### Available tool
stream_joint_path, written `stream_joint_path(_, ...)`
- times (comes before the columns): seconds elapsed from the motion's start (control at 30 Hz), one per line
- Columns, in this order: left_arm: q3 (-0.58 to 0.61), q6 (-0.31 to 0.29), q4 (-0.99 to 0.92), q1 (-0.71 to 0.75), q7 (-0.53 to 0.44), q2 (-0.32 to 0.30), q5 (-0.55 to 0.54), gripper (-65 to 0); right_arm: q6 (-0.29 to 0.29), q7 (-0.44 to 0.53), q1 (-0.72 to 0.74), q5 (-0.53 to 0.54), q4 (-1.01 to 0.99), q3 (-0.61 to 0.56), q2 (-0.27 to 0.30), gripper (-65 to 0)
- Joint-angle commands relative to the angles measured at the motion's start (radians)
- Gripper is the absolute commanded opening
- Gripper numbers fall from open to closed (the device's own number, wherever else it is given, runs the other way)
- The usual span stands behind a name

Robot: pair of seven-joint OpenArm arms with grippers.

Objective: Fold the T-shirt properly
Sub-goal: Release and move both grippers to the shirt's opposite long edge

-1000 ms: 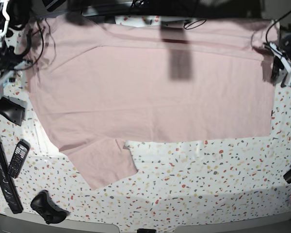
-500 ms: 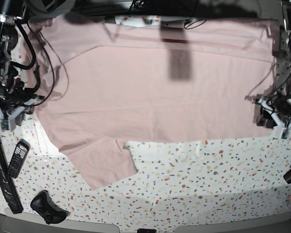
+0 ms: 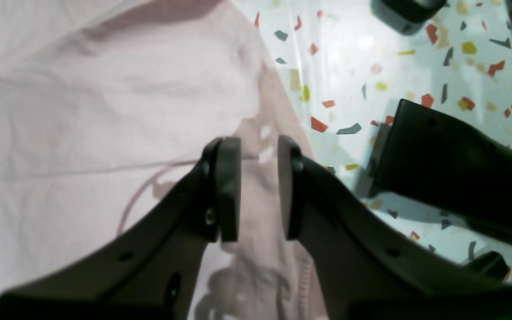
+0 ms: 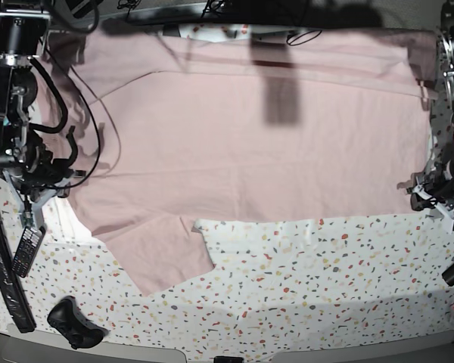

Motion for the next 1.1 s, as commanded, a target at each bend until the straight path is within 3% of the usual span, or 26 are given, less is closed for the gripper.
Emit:
stream_joint_path(0.0,-0.005,-0.013,0.005,-0.021,0.001,-0.012,-0.004,-44.7,0.002,0.011,0.018,0.001,0.015,0.007,0.019,-50.8)
stream_joint_path(0.23,-0.005,-0.141,0.005,-0.018,0.096,0.034,-0.005,-44.8,0.002,0.026,0.018,0.001,0.015,0.007,0.019,-50.9)
stream_joint_path(0.33,-0.005,-0.141,0.005,-0.018,0.098,0.045,-0.005,-46.3,0.002,0.13,0.018,0.001,0.015,0.01,0.019,-50.9)
stream_joint_path(0.47,-0.005,-0.14,0.005,-0.018,0.076,0.036,-0.005,-64.0,0.002,0.201,0.018,0.001,0.015,0.01,0.021,-50.9)
stream_joint_path(0.5,-0.005,-0.141,0.005,-0.018,0.067,0.032,-0.005,-65.0,0.002,0.215,0.019,0.001,0.015,0.01,0.02,-50.9)
stream_joint_path(0.57,-0.005,-0.141,0.005,-0.018,0.038,0.024,-0.005,-65.0,0.002,0.223,0.026,-0.002,0.014,0.01,0.019,-50.5)
stream_joint_path(0.7,-0.005,-0.14,0.005,-0.019,-0.008,0.019,-0.004,-65.0,0.004,0.222,0.098,-0.051,-0.037,0.008,0.019,-38.2)
stream_joint_path(0.77,-0.005,-0.139,0.005,-0.019,-0.026,0.021,-0.005,-65.0,0.031,0.22,0.161,-0.05,-0.103,0.008,0.019,-34.9)
stream_joint_path(0.93,-0.005,-0.053,0.005,-0.019,-0.037,0.028,-0.005,-65.0,0.103,0.155,0.358,0.073,-0.344,-0.018,0.019,-35.0)
stream_joint_path(1.07,-0.005,-0.052,0.005,-0.019,-0.045,0.026,-0.004,-65.0,0.131,0.092,0.529,0.084,-0.556,-0.134,0.019,-35.1)
